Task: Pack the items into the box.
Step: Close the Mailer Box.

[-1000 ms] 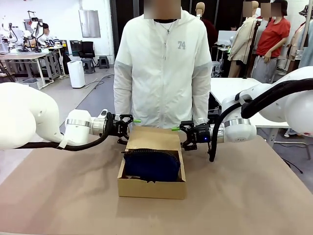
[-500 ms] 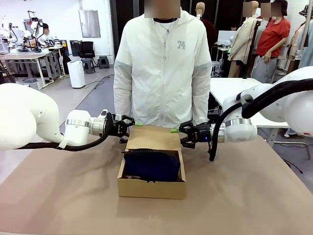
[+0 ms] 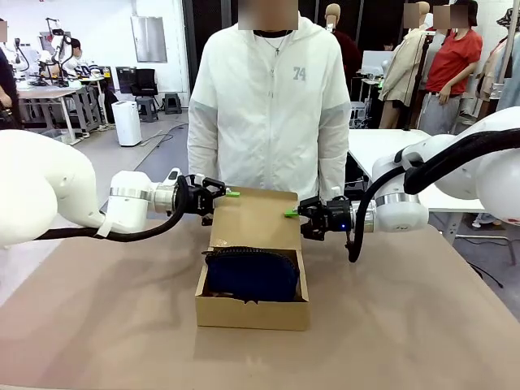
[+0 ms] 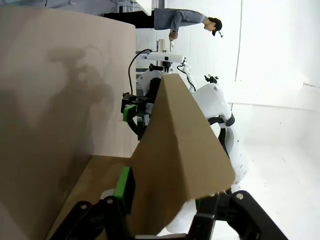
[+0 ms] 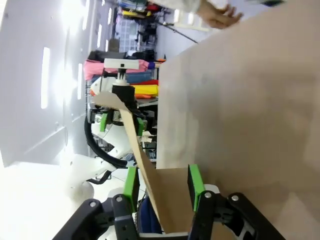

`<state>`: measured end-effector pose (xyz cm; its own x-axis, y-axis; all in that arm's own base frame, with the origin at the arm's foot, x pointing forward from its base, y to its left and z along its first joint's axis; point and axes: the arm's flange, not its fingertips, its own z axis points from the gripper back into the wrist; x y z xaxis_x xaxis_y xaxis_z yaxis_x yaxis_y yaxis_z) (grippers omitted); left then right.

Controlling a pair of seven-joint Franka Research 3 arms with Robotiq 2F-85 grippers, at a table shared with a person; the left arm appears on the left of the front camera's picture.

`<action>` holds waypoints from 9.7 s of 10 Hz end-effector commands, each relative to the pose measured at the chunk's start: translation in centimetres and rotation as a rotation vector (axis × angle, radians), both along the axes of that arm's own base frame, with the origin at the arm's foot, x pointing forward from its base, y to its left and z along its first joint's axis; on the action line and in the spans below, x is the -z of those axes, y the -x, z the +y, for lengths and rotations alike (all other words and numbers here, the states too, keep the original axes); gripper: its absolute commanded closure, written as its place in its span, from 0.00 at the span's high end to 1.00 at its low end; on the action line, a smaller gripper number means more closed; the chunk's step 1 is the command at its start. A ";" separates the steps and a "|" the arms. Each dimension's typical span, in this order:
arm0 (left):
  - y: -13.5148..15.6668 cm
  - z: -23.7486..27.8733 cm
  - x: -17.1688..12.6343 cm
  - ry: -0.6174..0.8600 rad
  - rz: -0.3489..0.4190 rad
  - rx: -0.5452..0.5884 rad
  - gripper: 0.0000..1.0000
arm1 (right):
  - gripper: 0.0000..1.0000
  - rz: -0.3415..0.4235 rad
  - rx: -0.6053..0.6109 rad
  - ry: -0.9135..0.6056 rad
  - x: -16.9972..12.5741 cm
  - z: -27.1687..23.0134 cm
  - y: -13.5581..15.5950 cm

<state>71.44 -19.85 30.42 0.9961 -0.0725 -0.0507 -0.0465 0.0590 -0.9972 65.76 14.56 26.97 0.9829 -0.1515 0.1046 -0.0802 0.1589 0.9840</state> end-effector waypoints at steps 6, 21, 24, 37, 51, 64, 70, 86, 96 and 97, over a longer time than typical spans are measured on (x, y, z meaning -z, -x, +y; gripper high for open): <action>1.6 0.5 -2.8 -0.015 -0.114 0.018 0.61 | 0.53 -0.285 -0.004 -0.047 -4.4 -1.1 1.7; 9.0 -0.3 -4.8 -0.132 -0.915 0.199 0.61 | 0.53 -0.962 -0.174 -0.095 -4.5 -1.1 8.0; 10.5 0.3 -4.7 -0.068 -1.088 0.267 0.61 | 0.53 -1.117 -0.165 0.006 -4.6 0.0 10.9; 14.8 1.4 -3.4 0.084 -1.348 0.361 1.00 | 1.00 -1.312 -0.168 0.134 -4.1 1.1 15.3; 15.7 6.4 -6.0 0.062 -1.199 -0.164 1.00 | 1.00 -1.040 0.105 0.019 -5.1 1.1 12.0; 14.0 -2.2 0.5 -0.257 -1.015 0.604 1.00 | 1.00 -1.122 -0.402 0.428 0.2 6.2 15.8; 15.6 -3.5 1.7 -0.500 -1.141 0.727 1.00 | 1.00 -1.069 -0.479 0.454 0.9 7.0 15.0; 22.0 6.3 -8.8 0.244 -1.006 0.017 1.00 | 1.00 -0.297 -0.291 -0.045 -11.9 -4.4 11.9; 24.5 23.6 -7.3 0.245 -0.204 -0.267 1.00 | 1.00 -0.096 -0.027 -0.123 -12.8 -22.8 16.1; 24.5 23.6 -7.3 0.245 -0.204 -0.267 1.00 | 1.00 -0.096 -0.027 -0.123 -12.8 -22.8 16.1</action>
<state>46.80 3.92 38.04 0.9742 0.2107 0.0807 0.1118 -0.1401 -0.9838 49.70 -8.97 39.20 0.9726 -0.1547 0.1732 -0.1695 0.0370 0.9848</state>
